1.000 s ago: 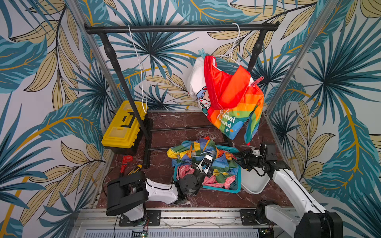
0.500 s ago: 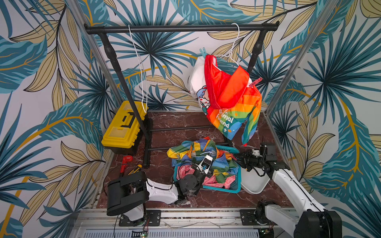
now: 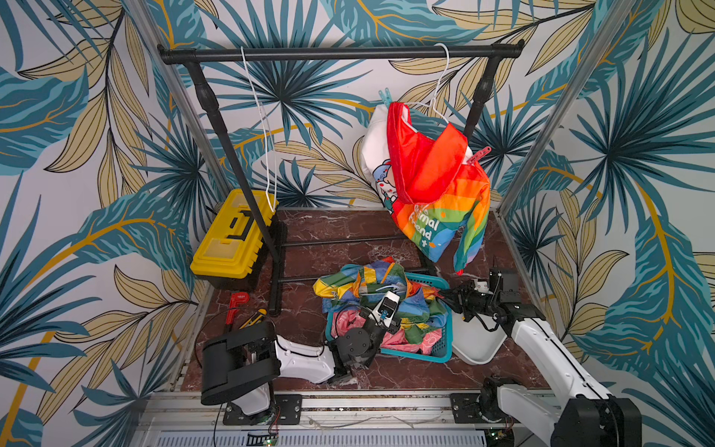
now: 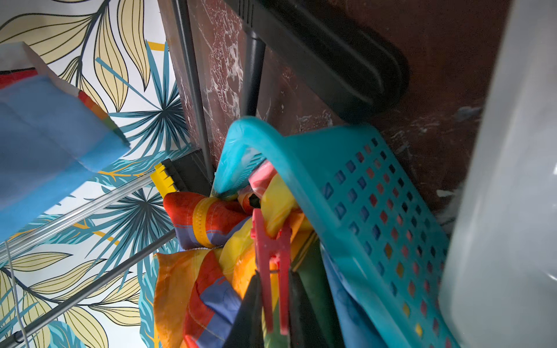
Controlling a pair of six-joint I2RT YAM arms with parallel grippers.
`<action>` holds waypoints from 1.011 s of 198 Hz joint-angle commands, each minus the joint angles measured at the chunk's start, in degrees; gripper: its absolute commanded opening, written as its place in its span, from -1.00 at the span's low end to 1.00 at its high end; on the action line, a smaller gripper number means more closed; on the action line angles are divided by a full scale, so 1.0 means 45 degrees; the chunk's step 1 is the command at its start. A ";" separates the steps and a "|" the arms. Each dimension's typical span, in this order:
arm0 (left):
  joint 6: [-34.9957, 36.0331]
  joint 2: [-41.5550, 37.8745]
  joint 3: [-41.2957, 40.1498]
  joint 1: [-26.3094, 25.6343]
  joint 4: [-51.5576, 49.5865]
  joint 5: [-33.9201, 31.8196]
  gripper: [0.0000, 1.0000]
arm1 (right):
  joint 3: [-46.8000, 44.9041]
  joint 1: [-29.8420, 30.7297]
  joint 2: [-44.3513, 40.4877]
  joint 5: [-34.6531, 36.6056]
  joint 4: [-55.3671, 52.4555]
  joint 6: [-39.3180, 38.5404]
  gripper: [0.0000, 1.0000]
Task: Remove the clothespins securing jackets to the hanger
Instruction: Remove the clothespin from the hanger, then place the clothespin in the storage box.
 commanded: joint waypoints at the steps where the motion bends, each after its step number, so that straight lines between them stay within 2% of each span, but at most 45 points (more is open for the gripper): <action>1: -0.0455 0.0548 -0.0192 -0.0180 -0.0873 0.0101 -1.00 | 0.0057 -0.0159 -0.0389 -0.0080 -0.0754 -0.0404 -1.00; 77: -0.0435 0.0878 -0.0053 -0.0180 -0.0893 -0.0533 -1.00 | 0.1753 -0.0909 -0.1866 0.1278 -0.4533 -0.2619 -1.00; 103: -0.0360 0.0692 -0.0050 -0.0180 -0.0912 -0.0599 -1.00 | 0.1973 -0.1842 -0.2470 0.2206 -0.5774 -0.3372 -1.00; 123: -0.0245 0.0425 -0.0072 -0.0180 -0.0912 -0.0597 -1.00 | 0.0961 -0.3656 -0.2809 0.1250 -0.5272 -0.3463 -1.00; 135: -0.0214 0.0306 -0.0092 -0.0180 -0.0930 -0.0598 -1.00 | 0.0635 -0.4408 -0.2857 0.1642 -0.5293 -0.3823 -1.00; 170: -0.0181 0.0149 -0.0092 -0.0186 -0.0932 -0.0556 -1.00 | -0.0582 -0.5564 -0.2233 0.2658 -0.4187 -0.3929 -1.00; 188: -0.0170 0.0012 -0.0148 -0.0199 -0.0932 -0.0587 -1.00 | -0.1110 -0.6046 -0.1677 0.2267 -0.3339 -0.3899 -1.00; 200: -0.0162 -0.0018 -0.0150 -0.0199 -0.0932 -0.0644 -1.00 | -0.1020 -0.6117 -0.1448 0.2570 -0.3521 -0.4118 -0.65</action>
